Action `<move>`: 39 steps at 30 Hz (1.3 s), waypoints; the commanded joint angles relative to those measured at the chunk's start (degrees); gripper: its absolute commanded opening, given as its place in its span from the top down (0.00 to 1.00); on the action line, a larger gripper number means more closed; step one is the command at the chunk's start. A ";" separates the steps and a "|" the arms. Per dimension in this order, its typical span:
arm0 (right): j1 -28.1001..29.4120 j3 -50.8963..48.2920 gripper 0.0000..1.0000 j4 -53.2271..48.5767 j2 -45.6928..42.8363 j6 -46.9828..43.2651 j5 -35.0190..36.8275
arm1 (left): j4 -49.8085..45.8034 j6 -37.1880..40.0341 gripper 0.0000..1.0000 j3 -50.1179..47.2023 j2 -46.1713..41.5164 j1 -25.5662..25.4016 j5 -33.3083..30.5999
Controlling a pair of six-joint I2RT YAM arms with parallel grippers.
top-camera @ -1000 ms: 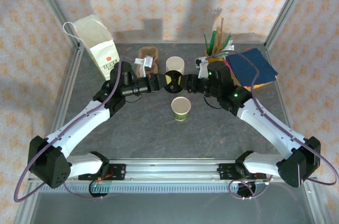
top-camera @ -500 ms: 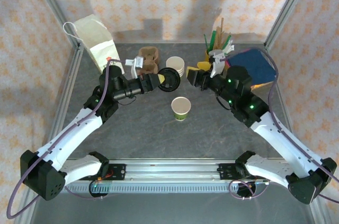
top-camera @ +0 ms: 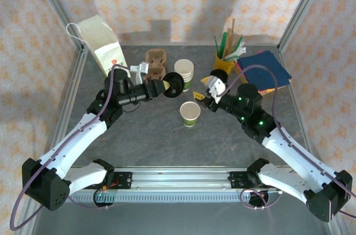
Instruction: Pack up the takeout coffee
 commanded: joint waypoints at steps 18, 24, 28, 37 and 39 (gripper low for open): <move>8.64 2.81 0.49 -5.74 4.27 -45.87 -2.19 | -36.82 10.11 1.00 13.21 7.67 0.42 1.26; 10.30 3.77 0.49 -6.80 5.86 -47.09 -0.19 | -39.10 10.54 1.00 14.59 7.93 0.32 1.37; 10.65 3.90 0.53 -5.99 6.48 -47.53 0.06 | -39.58 10.80 1.00 14.10 7.71 0.35 1.41; 11.78 4.95 0.63 -5.38 8.91 -48.15 0.54 | -40.12 10.93 1.00 13.65 7.24 0.33 1.90; 11.89 5.03 0.68 -5.08 9.16 -48.15 0.69 | -40.12 10.93 1.00 13.48 7.23 0.31 1.98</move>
